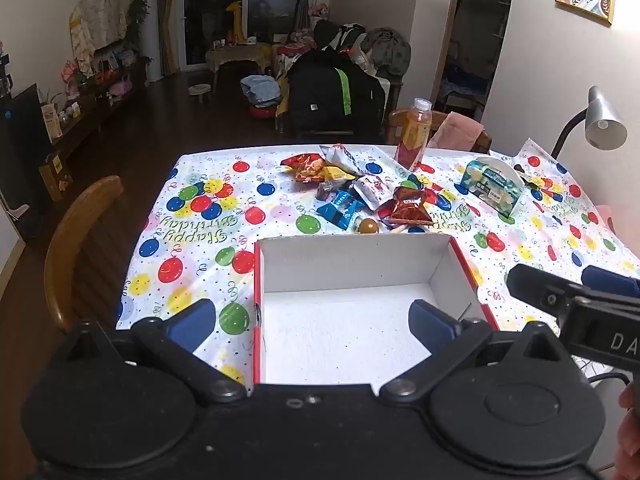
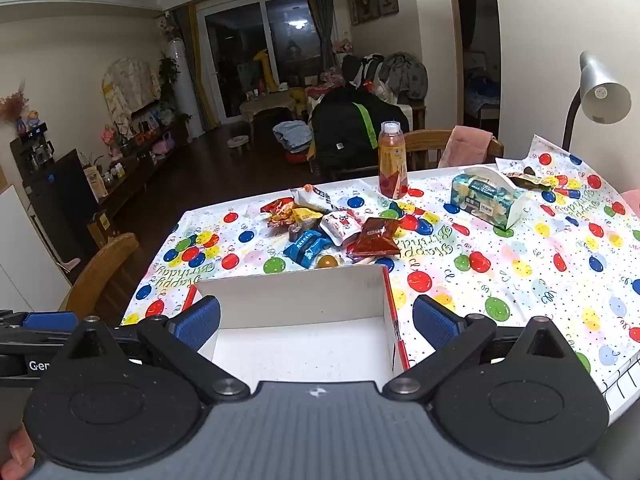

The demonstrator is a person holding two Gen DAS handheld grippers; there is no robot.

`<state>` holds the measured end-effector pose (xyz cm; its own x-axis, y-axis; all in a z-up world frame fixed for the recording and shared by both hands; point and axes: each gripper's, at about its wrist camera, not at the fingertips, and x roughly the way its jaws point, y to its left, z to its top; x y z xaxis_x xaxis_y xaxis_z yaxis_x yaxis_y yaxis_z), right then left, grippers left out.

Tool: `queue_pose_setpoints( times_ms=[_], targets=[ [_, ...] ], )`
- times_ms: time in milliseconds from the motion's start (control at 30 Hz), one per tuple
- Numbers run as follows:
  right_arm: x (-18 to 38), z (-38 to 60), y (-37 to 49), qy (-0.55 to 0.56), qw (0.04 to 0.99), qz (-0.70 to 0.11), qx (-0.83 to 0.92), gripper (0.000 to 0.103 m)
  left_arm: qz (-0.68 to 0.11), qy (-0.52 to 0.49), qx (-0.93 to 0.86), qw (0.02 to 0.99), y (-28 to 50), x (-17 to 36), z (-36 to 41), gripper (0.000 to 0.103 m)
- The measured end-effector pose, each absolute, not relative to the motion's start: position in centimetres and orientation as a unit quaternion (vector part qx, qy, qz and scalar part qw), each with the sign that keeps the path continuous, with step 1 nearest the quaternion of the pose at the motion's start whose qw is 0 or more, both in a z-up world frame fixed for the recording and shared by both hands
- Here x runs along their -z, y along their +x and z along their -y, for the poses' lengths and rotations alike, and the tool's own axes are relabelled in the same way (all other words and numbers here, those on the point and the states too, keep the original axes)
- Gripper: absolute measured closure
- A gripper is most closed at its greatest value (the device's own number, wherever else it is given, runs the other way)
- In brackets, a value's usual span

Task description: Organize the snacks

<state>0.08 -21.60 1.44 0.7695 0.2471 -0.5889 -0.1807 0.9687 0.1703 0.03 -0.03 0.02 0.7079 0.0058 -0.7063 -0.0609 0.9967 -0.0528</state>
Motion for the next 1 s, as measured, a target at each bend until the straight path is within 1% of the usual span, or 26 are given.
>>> queue_pose_setpoints(
  times_ms=[367,567,1000],
  targets=[
    [-1.6,21.7,-0.1,0.051,0.939,-0.321,-0.114,0.000,-0.378,-0.037,-0.017,0.925,0.1,0.1,0.6,0.000],
    [-1.1,21.7,0.2,0.053,0.939,-0.319,-0.117,0.000,-0.373,-0.036,-0.013,0.927,-0.6,-0.9,0.2,0.000],
    [-2.8,21.1,-1.0,0.048,0.937,-0.319,-0.130,0.000,-0.368,-0.039,-0.010,0.929,-0.8,-1.4,-0.1,0.000]
  ],
)
